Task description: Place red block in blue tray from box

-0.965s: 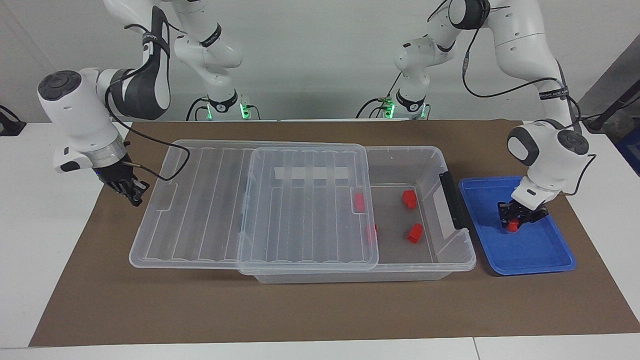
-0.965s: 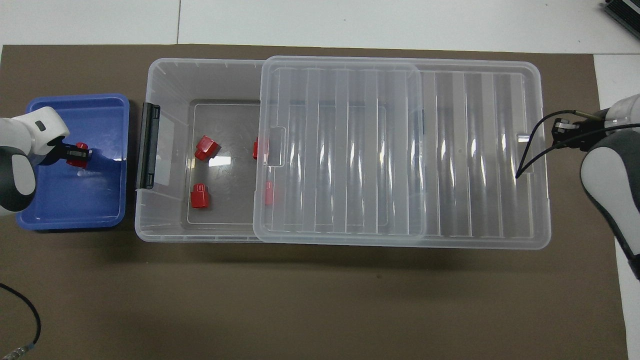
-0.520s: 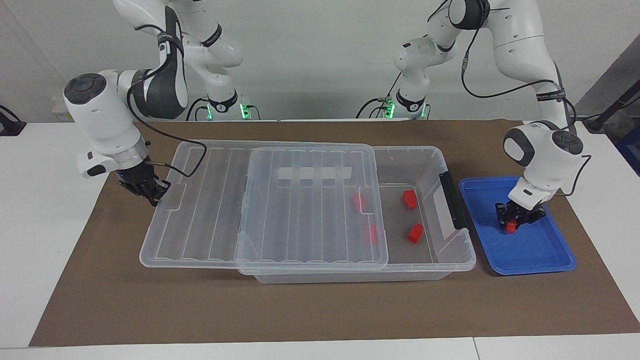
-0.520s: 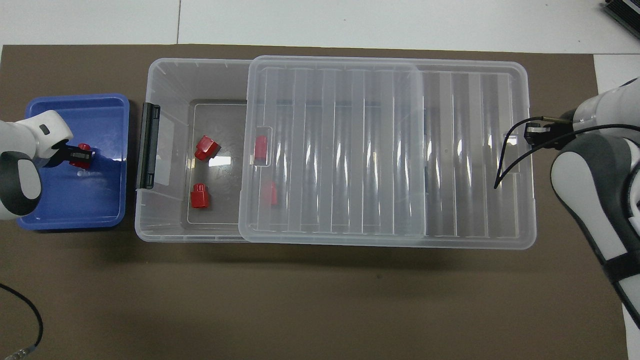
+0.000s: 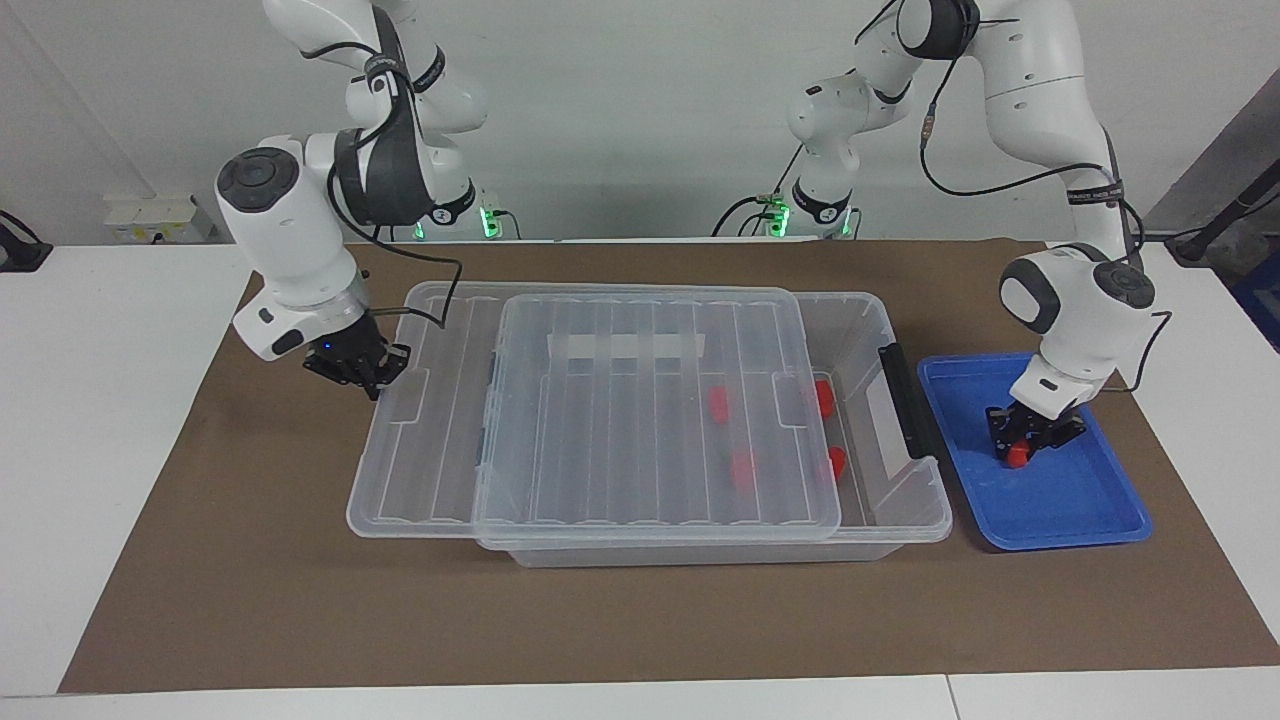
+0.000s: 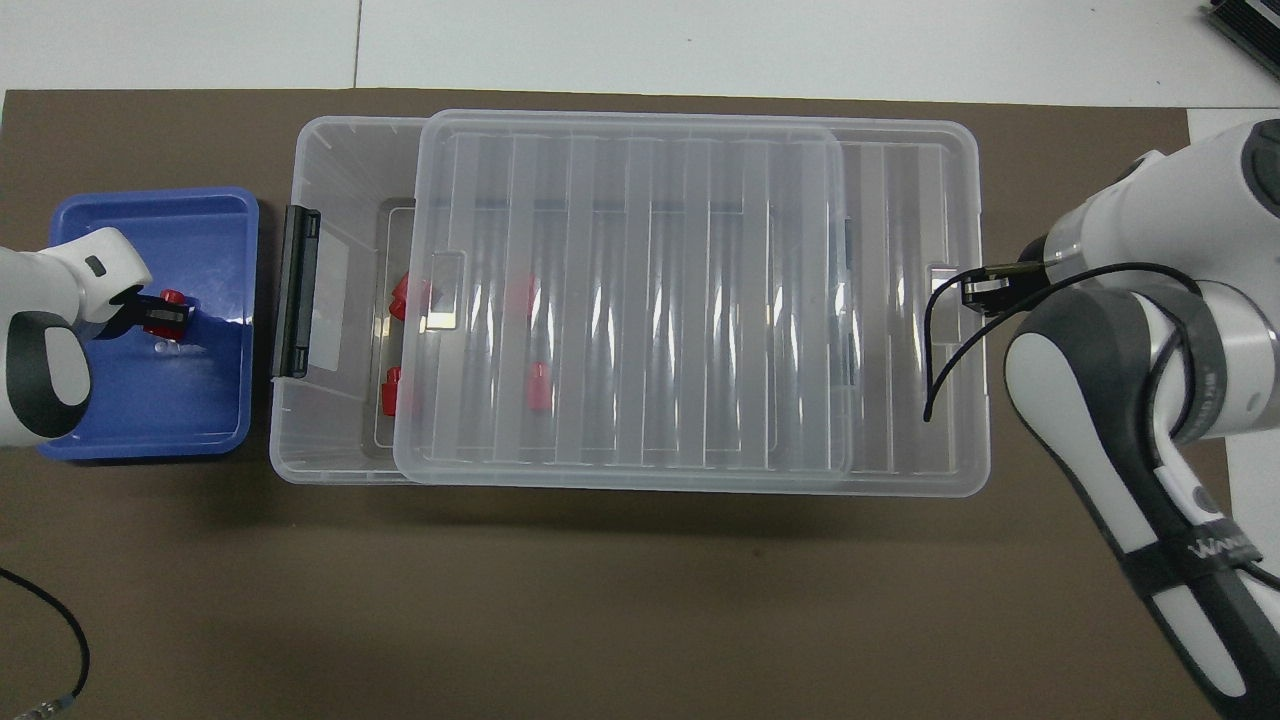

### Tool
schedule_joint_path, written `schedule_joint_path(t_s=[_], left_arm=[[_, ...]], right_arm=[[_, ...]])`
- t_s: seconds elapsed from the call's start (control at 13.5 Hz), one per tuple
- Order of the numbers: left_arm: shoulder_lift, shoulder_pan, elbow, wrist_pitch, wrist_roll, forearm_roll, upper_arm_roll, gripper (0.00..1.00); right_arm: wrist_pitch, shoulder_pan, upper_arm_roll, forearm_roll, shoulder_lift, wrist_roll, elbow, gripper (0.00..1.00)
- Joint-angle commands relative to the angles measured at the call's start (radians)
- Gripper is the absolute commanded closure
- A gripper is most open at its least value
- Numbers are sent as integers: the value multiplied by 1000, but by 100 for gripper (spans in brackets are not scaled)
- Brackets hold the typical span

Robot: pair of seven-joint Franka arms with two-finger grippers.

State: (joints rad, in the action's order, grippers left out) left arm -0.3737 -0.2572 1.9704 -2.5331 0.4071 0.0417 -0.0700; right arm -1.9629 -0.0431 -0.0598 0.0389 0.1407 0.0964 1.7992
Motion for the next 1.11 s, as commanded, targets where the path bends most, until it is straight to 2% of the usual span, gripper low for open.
schedule_joint_path(t_s=[0.0, 0.15, 0.37, 0.59, 0.82, 0.89, 1.04], left_arm=[[9, -7, -21, 40, 24, -22, -2, 24], [16, -5, -92, 156, 22, -22, -2, 23], [47, 10, -240, 406, 13, -22, -5, 23], [111, 15, -271, 534, -11, -23, -19, 23], [156, 91, -297, 612, -169, -23, -33, 22], [159, 117, -324, 654, -212, -23, -33, 20], [168, 166, -363, 709, -260, -23, -33, 0]], right_arm=[[19, -50, -5, -24, -18, -24, 11, 100], [19, -83, -5, -25, -29, -21, 26, 100], [19, -127, -5, -25, -35, -21, 40, 100], [10, -162, -5, -27, -38, -20, 45, 100], [3, -175, -5, -62, -38, -26, 45, 100], [-1, -175, -5, -62, -38, -27, 45, 100], [-1, -172, -5, -62, -36, -30, 42, 100]])
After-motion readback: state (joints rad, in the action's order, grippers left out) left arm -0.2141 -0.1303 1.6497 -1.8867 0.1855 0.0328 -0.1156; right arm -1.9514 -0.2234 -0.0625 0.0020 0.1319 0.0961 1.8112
